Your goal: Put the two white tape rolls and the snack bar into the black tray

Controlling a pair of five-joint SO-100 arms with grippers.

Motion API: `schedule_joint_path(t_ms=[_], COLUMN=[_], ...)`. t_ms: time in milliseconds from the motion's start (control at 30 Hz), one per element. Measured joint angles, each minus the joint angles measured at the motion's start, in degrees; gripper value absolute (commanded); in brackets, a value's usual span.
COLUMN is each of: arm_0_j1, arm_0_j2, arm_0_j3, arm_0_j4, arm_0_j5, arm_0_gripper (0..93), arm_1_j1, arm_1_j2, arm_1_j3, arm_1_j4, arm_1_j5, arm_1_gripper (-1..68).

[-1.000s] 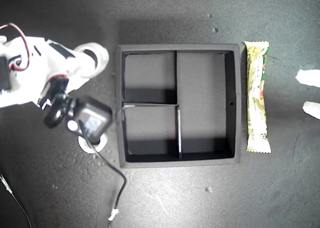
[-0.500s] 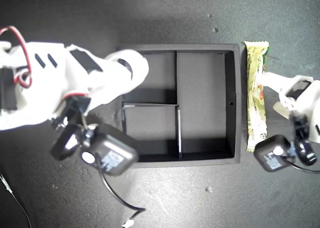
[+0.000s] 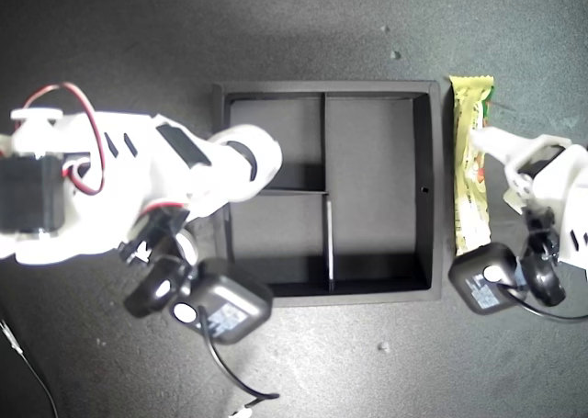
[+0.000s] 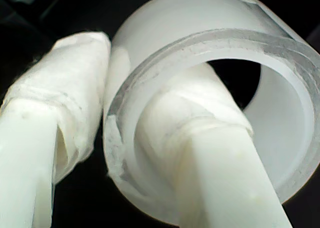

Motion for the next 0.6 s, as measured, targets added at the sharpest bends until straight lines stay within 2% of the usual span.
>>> schedule_joint_path(t_ms=[100, 200, 433, 600], arm_0_j1=[0.00, 0.00, 0.00, 1.41], arm_0_j2=[0.00, 0.00, -0.53, -4.22], arm_0_j3=[0.00, 0.00, 0.00, -1.67], arm_0_j4=[0.00, 0.00, 0.00, 0.00], arm_0_j5=[0.00, 0.00, 0.09, 0.09], arm_0_gripper=[0.1, 0.1, 0.1, 0.1], arm_1_j1=[-0.09, 0.35, 0.00, 1.05], arm_1_j2=[0.00, 0.00, 0.00, 0.00], arm_1_j3=[-0.70, -0.70, 6.42, 10.63], arm_1_j4=[1.32, -0.53, -5.10, -11.60], arm_1_j5=[13.18, 13.89, -23.47, -37.62], arm_1_gripper=[22.9, 23.2, 21.2, 19.5])
